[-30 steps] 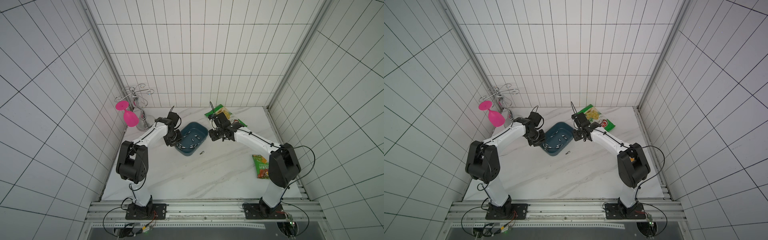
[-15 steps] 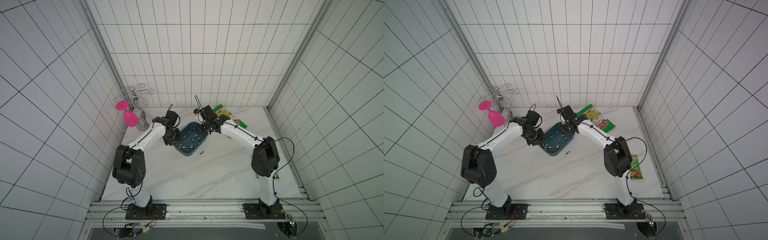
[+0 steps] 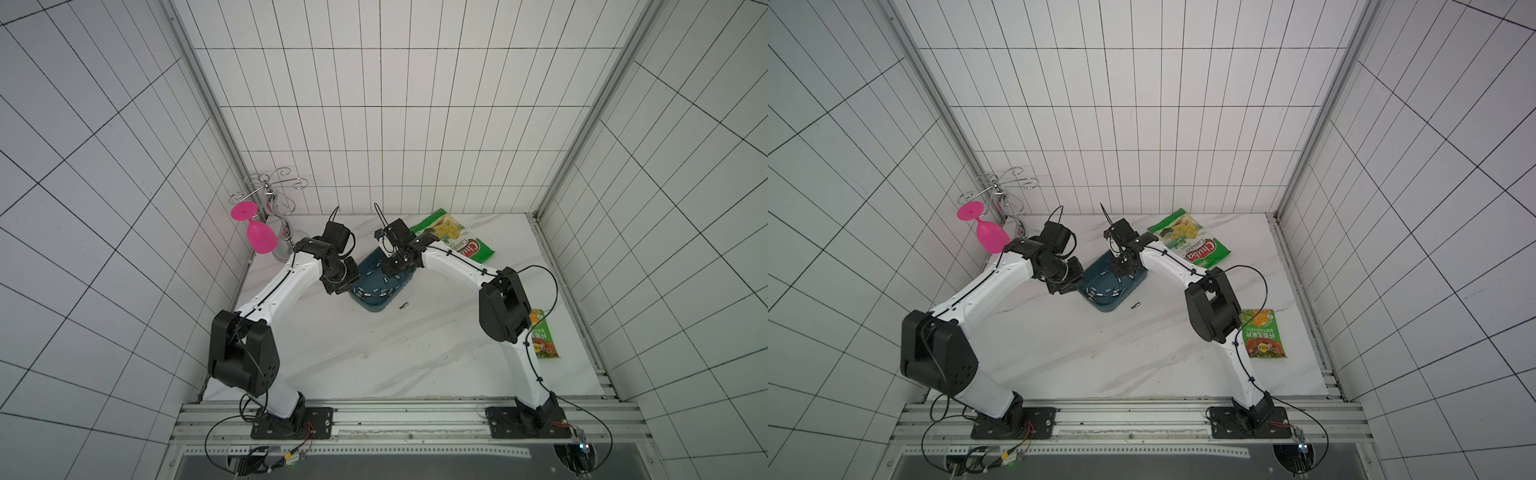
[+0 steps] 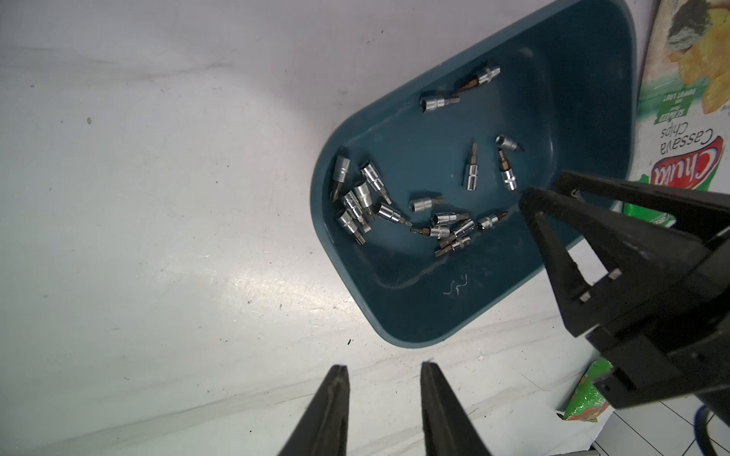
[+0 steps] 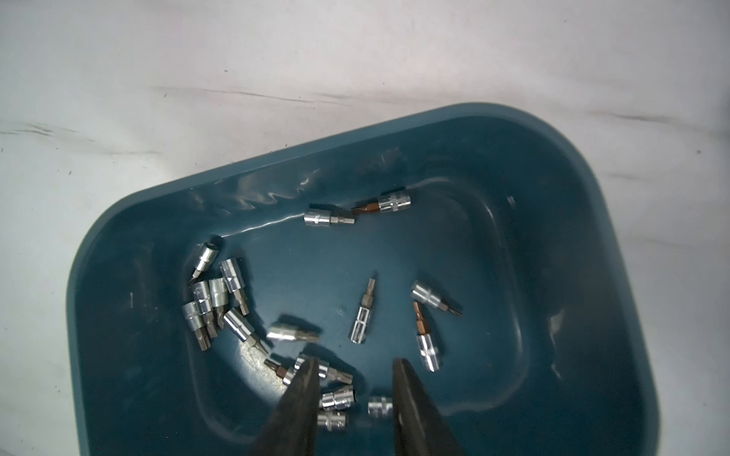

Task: Put the bit on the desktop into the storage box
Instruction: Place the screwdriver bit in the storage box.

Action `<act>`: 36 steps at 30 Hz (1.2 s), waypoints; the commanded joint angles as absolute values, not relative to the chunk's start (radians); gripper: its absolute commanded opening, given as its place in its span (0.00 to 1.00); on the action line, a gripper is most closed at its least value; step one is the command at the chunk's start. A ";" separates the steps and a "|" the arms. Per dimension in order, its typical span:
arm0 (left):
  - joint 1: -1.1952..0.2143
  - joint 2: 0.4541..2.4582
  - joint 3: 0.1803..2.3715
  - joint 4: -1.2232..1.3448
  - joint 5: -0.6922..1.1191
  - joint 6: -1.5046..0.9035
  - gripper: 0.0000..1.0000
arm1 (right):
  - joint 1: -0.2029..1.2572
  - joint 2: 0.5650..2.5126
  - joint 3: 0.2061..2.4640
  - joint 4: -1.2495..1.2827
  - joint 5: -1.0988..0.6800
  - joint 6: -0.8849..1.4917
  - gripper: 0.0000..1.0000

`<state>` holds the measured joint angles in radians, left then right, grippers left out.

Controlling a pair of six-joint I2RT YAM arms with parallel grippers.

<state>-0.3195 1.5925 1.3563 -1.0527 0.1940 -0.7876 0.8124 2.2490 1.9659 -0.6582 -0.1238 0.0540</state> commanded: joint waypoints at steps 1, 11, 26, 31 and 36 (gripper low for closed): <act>-0.320 1.565 1.342 -1.043 0.199 -0.796 0.35 | 0.833 2.288 2.003 -0.696 -0.146 0.058 0.34; -0.321 1.566 1.327 -1.038 0.205 -0.796 0.35 | 0.839 2.326 2.053 -0.718 -0.143 0.064 0.34; -0.319 1.549 1.308 -1.046 0.192 -0.787 0.35 | 0.840 1.790 1.516 -0.516 0.038 0.115 0.43; -0.321 1.552 1.305 -1.045 0.190 -0.784 0.35 | 0.841 1.675 1.315 -0.441 0.044 0.151 0.51; -0.320 1.554 1.306 -1.048 0.183 -0.782 0.35 | 0.839 1.634 1.182 -0.352 0.000 0.189 0.56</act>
<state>-0.3195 1.5700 1.3117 -1.0534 0.1978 -0.7929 0.8375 1.6558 1.2320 -0.4194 0.0132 0.1497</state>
